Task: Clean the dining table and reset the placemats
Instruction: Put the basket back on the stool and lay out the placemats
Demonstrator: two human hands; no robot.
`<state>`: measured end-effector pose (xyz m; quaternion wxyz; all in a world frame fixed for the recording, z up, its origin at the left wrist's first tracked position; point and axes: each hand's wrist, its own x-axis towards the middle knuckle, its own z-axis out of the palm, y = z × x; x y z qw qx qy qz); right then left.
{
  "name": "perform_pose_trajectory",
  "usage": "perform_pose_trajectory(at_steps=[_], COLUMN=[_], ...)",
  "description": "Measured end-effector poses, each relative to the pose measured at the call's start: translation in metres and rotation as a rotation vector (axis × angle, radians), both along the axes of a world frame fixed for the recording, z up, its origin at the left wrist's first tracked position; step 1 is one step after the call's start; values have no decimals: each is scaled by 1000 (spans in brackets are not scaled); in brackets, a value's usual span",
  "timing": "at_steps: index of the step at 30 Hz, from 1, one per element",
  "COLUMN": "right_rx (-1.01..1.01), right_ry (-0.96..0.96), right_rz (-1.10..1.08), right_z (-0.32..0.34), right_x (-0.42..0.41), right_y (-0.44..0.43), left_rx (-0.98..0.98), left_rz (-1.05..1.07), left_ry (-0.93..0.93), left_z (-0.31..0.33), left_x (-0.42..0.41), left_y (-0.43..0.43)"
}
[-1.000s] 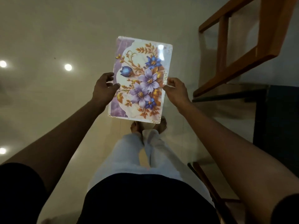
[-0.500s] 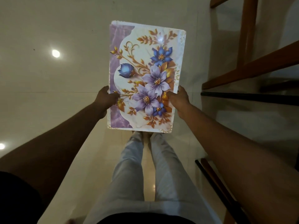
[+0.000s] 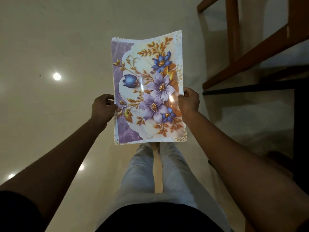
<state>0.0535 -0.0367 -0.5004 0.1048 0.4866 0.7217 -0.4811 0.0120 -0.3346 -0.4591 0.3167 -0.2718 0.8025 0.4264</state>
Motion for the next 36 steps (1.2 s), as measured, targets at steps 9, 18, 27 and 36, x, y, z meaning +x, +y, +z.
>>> perform_pose_trajectory(at_steps=[9, 18, 27, 36], right_rx=[-66, -88, -87, -22], right_ry=[218, 475, 561, 521], right_rz=[-206, -548, -880, -1104], right_z=[114, 230, 267, 256], right_x=[75, 187, 271, 294], right_y=[54, 160, 274, 353], left_rx=[169, 284, 357, 354], left_rz=[-146, -544, -853, -1015], left_ry=[155, 349, 440, 348], left_z=[112, 205, 249, 244], left_x=[8, 3, 24, 23], left_y=[50, 203, 394, 551])
